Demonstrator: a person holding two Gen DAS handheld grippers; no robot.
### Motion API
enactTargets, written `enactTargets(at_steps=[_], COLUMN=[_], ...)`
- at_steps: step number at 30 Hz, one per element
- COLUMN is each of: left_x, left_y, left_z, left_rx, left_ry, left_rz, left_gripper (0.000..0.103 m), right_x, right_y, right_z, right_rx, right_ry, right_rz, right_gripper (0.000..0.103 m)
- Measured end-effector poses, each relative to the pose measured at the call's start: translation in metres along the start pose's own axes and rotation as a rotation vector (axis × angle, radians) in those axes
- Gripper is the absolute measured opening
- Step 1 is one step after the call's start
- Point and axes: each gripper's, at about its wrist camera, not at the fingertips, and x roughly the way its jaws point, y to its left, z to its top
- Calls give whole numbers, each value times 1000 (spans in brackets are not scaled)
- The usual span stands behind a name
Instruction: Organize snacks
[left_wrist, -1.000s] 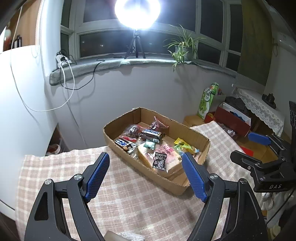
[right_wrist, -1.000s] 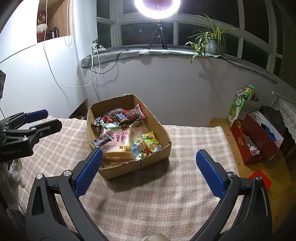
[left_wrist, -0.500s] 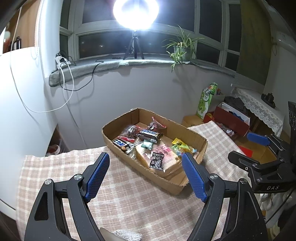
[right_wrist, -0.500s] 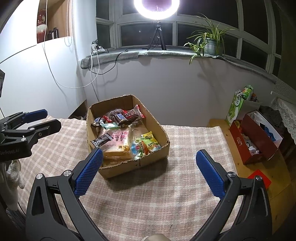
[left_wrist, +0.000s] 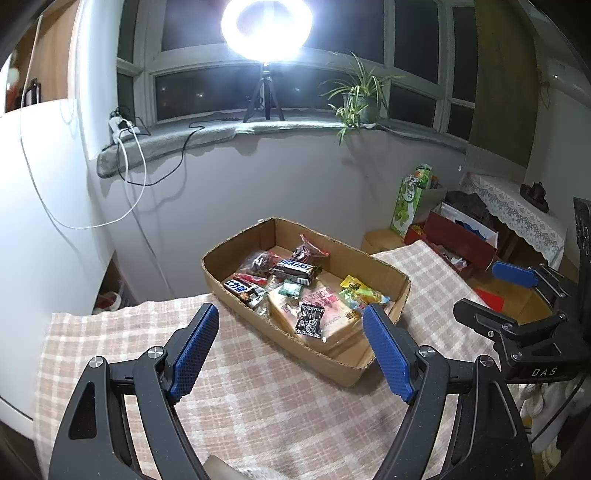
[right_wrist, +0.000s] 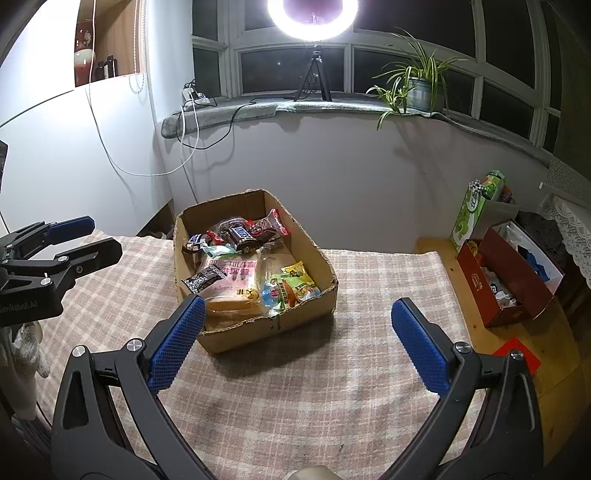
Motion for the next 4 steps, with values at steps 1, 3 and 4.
enactTargets(at_steps=[1,3,4], left_x=[0,-1,-1], left_y=[0,0,0], left_z=[0,-1,-1], left_rx=[1,2,0], left_ry=[-3,-1,1], left_rz=[1,-1,-2], left_gripper=[81,81,81], right_x=[0,0,0], right_y=[0,0,0], right_z=[0,0,0], right_rx=[0,-2,-2], right_ry=[-1,0,0], right_rz=[1,-1,-1], right_gripper=[102,102,102])
